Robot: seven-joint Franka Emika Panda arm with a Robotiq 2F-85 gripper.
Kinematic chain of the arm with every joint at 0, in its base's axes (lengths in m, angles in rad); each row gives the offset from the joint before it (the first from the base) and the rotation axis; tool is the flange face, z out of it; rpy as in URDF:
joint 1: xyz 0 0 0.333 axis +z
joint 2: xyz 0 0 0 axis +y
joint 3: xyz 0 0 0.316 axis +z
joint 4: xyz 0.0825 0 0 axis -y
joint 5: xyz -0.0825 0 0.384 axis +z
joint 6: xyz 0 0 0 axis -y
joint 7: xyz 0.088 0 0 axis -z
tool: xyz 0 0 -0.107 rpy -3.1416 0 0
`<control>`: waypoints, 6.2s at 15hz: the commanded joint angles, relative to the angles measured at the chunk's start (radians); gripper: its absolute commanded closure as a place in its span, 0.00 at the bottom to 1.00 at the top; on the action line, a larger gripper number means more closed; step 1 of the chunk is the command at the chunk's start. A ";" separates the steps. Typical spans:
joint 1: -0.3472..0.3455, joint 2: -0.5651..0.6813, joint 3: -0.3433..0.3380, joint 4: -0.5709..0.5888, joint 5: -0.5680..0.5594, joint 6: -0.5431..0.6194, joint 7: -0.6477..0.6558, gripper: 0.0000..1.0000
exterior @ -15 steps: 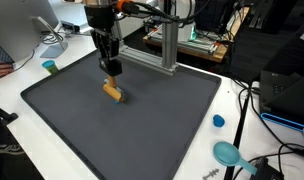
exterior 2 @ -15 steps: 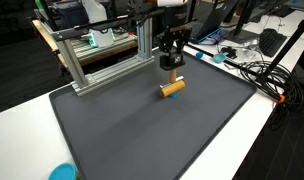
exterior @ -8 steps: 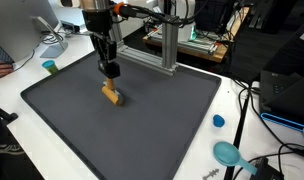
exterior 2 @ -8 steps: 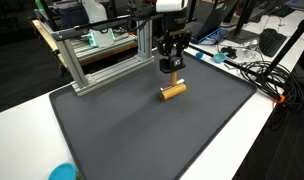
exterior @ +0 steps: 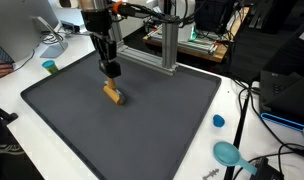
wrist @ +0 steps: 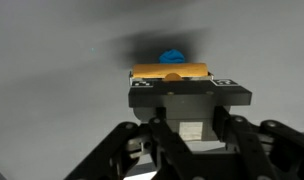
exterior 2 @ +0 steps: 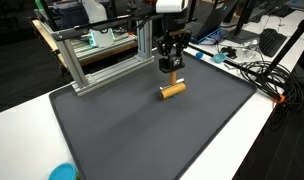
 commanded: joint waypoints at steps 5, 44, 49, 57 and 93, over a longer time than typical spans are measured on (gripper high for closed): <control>0.004 0.015 -0.007 0.039 0.006 -0.109 -0.001 0.79; 0.065 -0.029 -0.008 -0.009 -0.115 -0.046 0.004 0.79; 0.064 -0.025 -0.005 -0.034 -0.114 0.000 0.007 0.79; 0.032 -0.001 -0.013 -0.058 -0.058 0.008 -0.001 0.79; 0.036 0.024 -0.030 -0.024 -0.045 0.022 0.037 0.79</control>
